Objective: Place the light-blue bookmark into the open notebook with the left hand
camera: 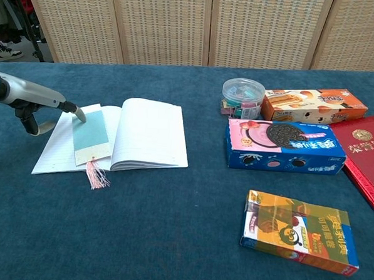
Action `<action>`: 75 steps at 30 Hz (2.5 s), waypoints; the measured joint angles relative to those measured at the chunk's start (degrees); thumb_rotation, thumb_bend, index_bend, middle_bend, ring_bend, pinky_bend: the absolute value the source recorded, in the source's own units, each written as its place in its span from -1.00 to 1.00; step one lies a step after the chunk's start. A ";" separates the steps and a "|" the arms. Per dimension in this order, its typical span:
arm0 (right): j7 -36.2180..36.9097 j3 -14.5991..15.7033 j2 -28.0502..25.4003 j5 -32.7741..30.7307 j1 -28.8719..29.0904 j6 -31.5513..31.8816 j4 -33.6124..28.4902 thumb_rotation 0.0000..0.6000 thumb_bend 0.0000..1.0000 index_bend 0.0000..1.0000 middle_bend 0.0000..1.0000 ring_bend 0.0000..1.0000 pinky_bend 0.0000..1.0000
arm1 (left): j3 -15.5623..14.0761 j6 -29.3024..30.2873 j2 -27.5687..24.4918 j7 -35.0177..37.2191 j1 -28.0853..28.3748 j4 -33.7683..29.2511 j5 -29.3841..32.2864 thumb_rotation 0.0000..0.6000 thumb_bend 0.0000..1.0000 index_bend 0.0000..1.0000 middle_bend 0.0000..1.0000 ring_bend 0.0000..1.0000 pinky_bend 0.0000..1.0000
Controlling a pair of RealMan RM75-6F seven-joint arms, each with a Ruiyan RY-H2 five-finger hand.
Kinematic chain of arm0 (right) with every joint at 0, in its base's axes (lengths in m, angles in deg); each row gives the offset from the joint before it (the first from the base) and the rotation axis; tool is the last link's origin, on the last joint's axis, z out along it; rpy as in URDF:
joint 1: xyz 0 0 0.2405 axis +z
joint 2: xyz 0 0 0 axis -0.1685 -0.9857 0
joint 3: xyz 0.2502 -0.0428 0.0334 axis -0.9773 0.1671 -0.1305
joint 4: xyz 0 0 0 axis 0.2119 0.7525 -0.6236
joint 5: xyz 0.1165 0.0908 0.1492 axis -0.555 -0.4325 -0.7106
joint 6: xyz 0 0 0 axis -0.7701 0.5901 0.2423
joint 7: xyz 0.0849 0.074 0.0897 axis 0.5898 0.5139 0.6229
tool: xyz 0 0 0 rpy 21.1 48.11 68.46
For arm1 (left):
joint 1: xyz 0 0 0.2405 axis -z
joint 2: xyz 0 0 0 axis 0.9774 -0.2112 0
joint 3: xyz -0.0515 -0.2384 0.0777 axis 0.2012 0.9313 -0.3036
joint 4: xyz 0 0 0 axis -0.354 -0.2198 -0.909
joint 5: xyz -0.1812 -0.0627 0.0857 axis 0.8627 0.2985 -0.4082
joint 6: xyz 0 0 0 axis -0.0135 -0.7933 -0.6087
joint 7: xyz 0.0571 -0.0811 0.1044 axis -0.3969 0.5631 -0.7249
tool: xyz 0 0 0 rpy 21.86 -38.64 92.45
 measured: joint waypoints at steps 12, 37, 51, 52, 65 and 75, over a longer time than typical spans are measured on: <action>0.09 -0.11 0.04 -0.01 -0.05 0.12 0.05 1.00 -0.79 -0.76 -1.00 -1.00 -1.00 | -0.60 0.26 1.23 -1.12 0.77 0.36 0.90 1.00 0.47 -1.00 -1.00 -1.00 -1.00; 0.20 -0.09 0.04 0.42 -0.16 0.36 0.05 1.00 -0.79 -0.76 -1.00 -1.00 -1.00 | -0.82 4.28 2.35 -6.01 1.16 -0.84 0.80 1.00 0.47 -1.00 -1.00 -1.00 -1.00; 0.21 -0.10 0.06 0.56 -0.24 0.54 0.03 1.00 -0.79 -0.76 -1.00 -1.00 -1.00 | -0.80 4.08 3.63 -7.42 1.66 -0.34 1.09 1.00 0.47 -1.00 -1.00 -1.00 -1.00; 0.22 -0.10 0.05 0.56 -0.25 0.55 0.01 1.00 -0.79 -0.76 -1.00 -1.00 -1.00 | -0.82 4.21 3.79 -7.60 1.67 -0.28 0.95 1.00 0.47 -1.00 -1.00 -1.00 -1.00; 0.36 -0.15 -0.01 0.62 -0.33 0.71 -0.03 1.00 -0.79 -0.76 -1.00 -1.00 -1.00 | -0.56 4.76 4.50 -8.52 1.64 -0.42 0.53 1.00 0.47 -1.00 -1.00 -1.00 -1.00; 0.54 -0.20 -0.07 0.68 -0.40 0.84 -0.01 1.00 -0.79 -0.76 -1.00 -1.00 -1.00 | -0.48 4.83 4.81 -8.82 1.54 -0.69 0.21 1.00 0.47 -1.00 -1.00 -1.00 -1.00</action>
